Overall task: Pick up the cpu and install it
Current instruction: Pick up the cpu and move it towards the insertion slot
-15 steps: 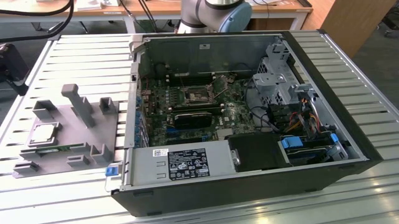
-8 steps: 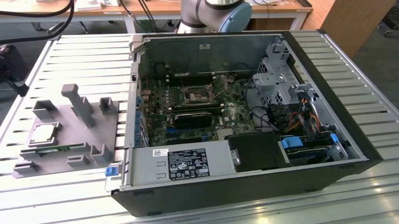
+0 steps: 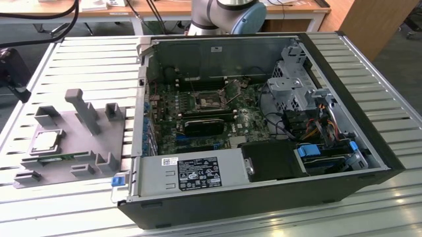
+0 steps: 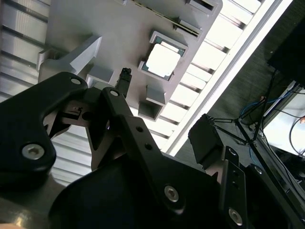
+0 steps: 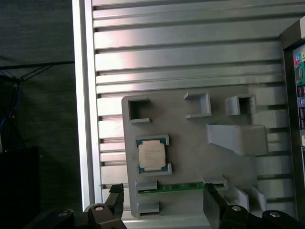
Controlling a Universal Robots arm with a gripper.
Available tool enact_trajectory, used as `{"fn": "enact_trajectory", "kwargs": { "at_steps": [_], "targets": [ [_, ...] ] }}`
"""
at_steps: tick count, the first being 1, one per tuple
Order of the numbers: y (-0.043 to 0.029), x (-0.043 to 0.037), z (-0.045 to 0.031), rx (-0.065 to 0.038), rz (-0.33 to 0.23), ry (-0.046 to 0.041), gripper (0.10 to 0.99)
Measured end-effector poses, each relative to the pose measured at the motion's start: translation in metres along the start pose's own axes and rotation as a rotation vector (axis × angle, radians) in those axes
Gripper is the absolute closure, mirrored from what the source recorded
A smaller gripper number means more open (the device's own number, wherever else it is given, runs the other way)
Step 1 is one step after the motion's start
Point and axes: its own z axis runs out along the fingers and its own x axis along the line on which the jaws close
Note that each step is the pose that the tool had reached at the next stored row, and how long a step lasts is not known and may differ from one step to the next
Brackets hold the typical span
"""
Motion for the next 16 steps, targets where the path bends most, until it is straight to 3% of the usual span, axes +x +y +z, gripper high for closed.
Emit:
{"fn": "enact_trajectory", "kwargs": {
  "at_steps": [16],
  "targets": [
    [-0.0001, -0.0001, 0.0029, 0.001, 0.0, -0.0001, 0.325]
  ]
}}
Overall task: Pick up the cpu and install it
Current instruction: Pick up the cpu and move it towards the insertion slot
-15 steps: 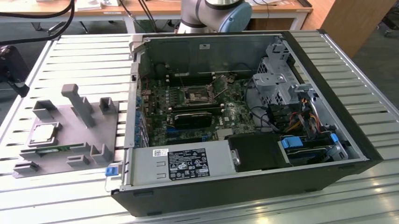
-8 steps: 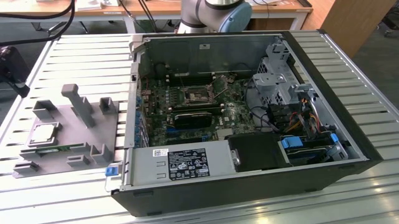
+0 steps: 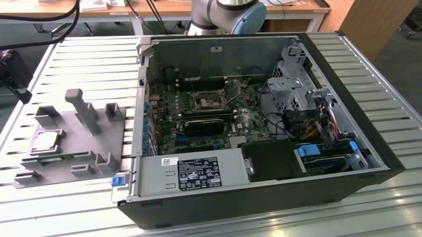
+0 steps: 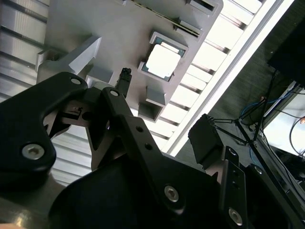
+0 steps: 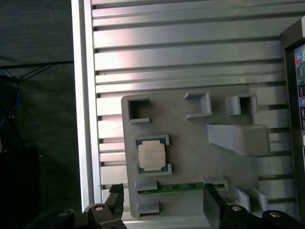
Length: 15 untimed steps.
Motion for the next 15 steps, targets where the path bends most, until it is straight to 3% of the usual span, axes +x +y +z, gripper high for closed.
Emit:
{"fn": "enact_trajectory", "kwargs": {
  "at_steps": [15],
  "targets": [
    [-0.0001, -0.0001, 0.0033, 0.0, 0.0, -0.0001, 0.325]
  ]
}}
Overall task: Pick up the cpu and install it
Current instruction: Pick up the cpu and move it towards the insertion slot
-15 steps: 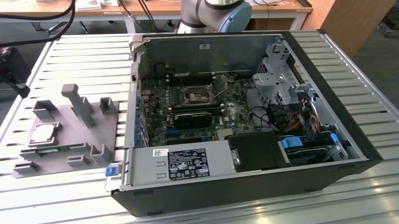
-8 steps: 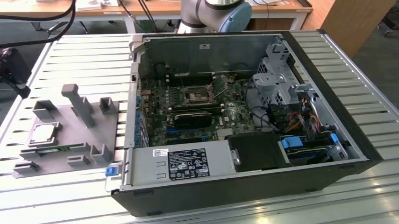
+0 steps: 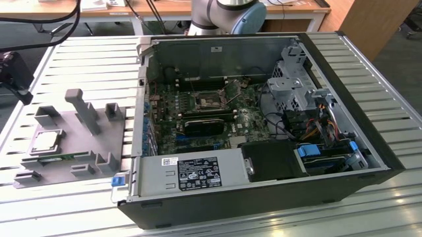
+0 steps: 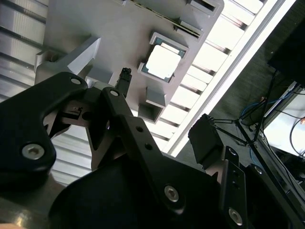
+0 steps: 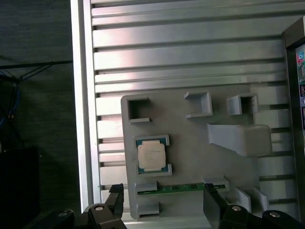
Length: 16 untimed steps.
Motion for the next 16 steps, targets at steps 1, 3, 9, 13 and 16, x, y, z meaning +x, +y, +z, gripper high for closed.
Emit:
{"fn": "enact_trajectory", "kwargs": {
  "at_steps": [1, 3, 9, 13, 16],
  "targets": [
    [0.0, 0.0, 0.0004, 0.0, 0.0, -0.0001, 0.325],
    [-0.0001, 0.0, 0.0017, 0.0, 0.0, 0.0001, 0.325],
    [-0.0003, -0.0001, 0.0061, 0.0, 0.0, 0.0004, 0.325],
    [-0.0004, -0.0002, 0.0092, 0.0, 0.0, 0.0007, 0.325],
    [-0.0007, -0.0002, 0.0108, -0.001, 0.0, 0.0014, 0.325]
  ]
}}
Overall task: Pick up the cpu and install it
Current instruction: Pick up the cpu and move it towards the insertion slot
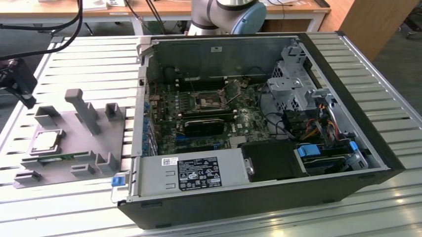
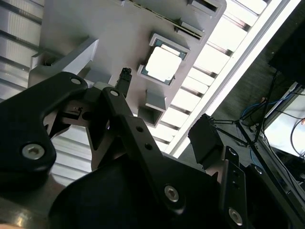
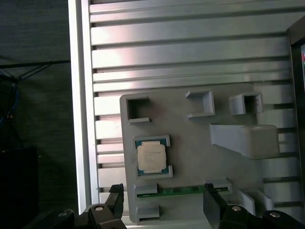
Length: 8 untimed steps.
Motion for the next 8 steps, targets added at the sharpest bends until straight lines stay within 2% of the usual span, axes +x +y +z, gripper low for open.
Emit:
{"fn": "enact_trajectory", "kwargs": {
  "at_steps": [8],
  "targets": [
    [-0.0004, -0.0002, 0.0045, 0.0, 0.0, 0.0, 0.325]
  ]
}}
